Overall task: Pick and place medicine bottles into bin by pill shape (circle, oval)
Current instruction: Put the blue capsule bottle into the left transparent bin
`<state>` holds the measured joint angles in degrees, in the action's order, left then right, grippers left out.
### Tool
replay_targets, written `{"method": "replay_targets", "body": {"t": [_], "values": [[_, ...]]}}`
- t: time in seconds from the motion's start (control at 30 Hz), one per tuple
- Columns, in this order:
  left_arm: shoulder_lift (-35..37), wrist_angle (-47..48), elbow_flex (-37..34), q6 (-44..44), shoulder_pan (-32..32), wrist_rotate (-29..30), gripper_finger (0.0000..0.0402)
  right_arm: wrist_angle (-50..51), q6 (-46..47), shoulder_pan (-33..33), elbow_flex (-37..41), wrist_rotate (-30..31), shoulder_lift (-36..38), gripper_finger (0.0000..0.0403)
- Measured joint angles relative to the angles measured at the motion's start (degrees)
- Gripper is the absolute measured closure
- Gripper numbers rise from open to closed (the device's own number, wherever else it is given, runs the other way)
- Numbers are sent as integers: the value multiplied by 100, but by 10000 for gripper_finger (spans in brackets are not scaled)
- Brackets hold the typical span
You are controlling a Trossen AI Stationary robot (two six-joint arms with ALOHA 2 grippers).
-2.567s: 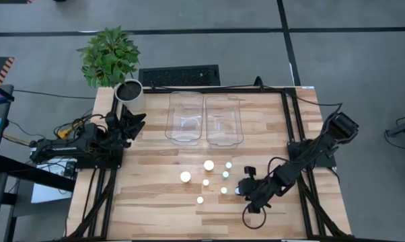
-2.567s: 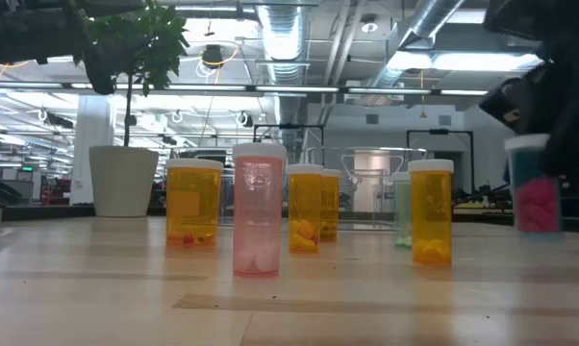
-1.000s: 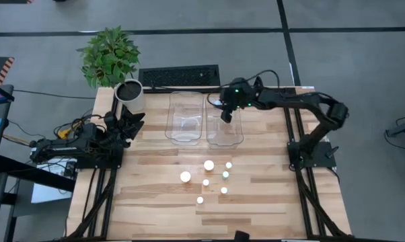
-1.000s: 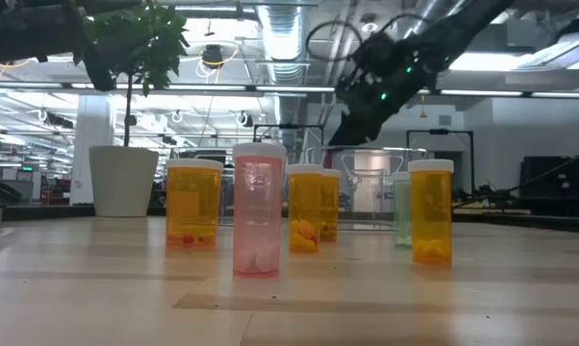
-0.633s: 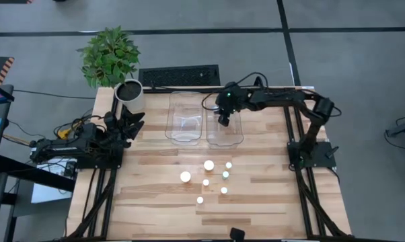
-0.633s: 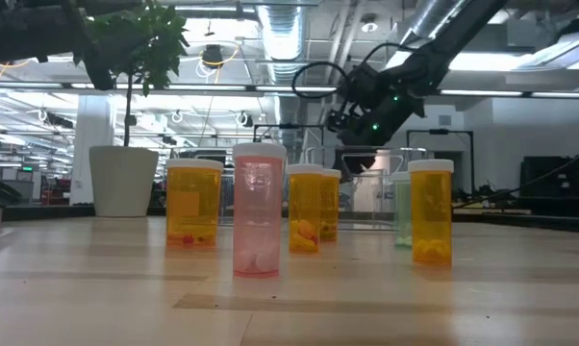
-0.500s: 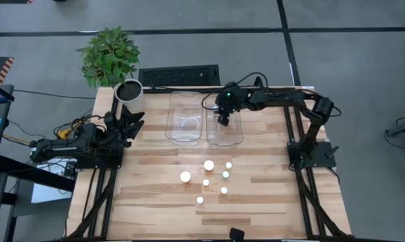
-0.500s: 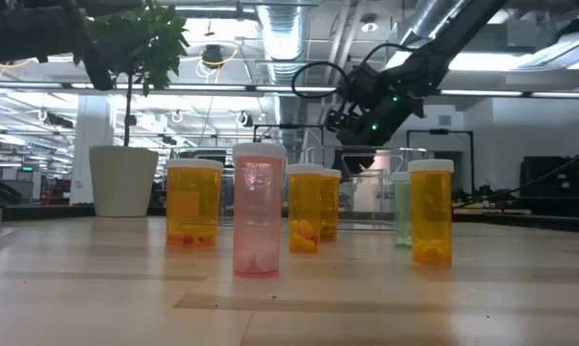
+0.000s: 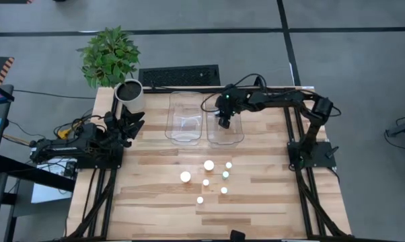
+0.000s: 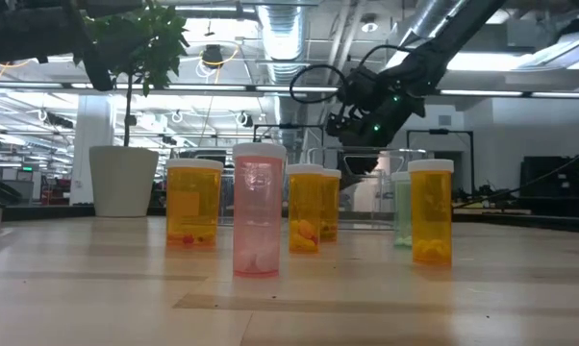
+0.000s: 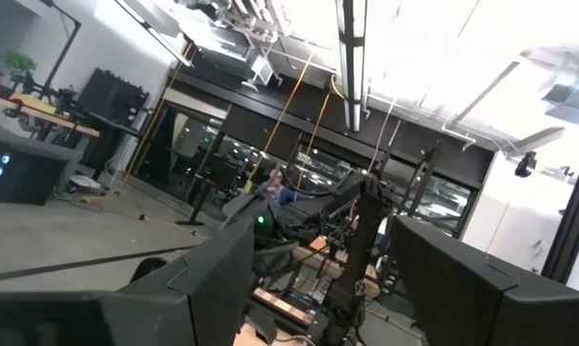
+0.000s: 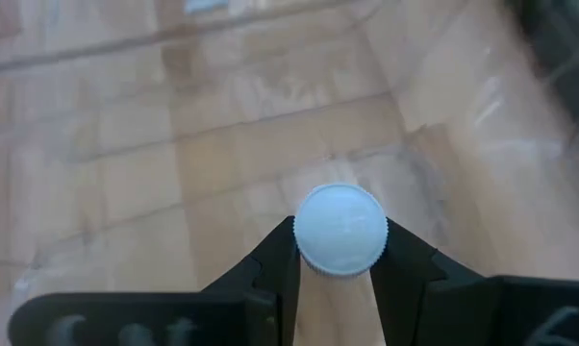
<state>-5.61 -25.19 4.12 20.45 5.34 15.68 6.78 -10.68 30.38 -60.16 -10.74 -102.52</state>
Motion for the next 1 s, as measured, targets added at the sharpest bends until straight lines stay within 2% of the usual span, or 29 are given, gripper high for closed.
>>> {"method": "replay_targets", "body": {"t": [0.33,1.0], "values": [[0,0,0,-28,1,0,161,298,-169,-29,-272,5,4,289],[0,0,0,-137,-1,-1,162,474,-350,-136,-278,7,4,289]]}}
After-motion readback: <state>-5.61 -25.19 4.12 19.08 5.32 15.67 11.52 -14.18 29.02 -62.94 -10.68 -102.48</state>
